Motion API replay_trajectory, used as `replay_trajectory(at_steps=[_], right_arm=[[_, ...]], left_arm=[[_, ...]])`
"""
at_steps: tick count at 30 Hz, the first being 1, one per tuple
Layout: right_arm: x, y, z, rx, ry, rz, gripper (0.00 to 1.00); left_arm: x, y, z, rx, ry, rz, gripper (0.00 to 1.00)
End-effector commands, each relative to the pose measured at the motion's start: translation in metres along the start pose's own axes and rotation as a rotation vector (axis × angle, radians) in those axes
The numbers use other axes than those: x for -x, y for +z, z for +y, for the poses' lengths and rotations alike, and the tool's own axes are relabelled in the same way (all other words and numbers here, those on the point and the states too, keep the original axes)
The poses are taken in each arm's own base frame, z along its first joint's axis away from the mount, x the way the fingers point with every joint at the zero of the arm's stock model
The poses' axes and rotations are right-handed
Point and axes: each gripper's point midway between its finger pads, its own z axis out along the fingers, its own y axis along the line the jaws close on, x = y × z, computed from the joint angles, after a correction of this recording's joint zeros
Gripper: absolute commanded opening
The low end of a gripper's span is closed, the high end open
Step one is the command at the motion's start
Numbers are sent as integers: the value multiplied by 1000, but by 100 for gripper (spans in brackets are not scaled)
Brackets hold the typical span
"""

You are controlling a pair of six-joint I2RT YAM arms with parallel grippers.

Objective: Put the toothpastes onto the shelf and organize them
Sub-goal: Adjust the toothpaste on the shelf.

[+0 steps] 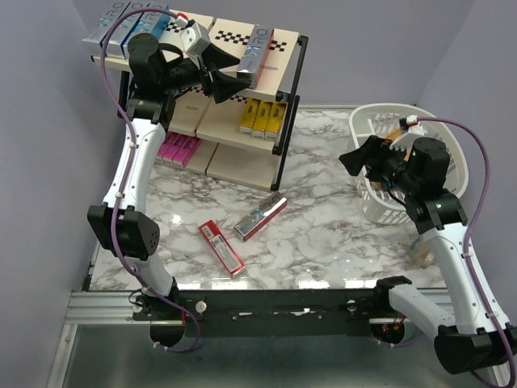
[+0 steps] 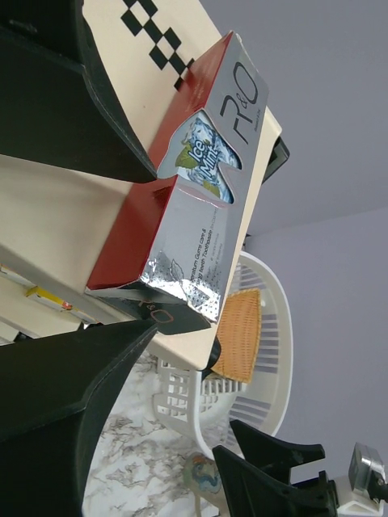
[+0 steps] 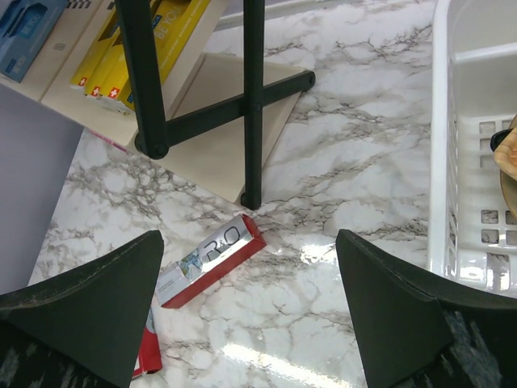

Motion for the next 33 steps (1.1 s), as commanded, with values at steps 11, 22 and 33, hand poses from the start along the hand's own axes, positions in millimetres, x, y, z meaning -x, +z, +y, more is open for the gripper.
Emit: replay_trajectory(at_steps=[11, 22, 33], right_arm=[[12, -1, 9, 35, -14, -17, 96], [10, -1, 7, 29, -20, -17, 96], [11, -2, 6, 21, -27, -22, 96]], left_arm=[[25, -8, -15, -112, -28, -84, 81], [73, -32, -9, 105, -23, -207, 90], [69, -72, 55, 776, -157, -212, 92]])
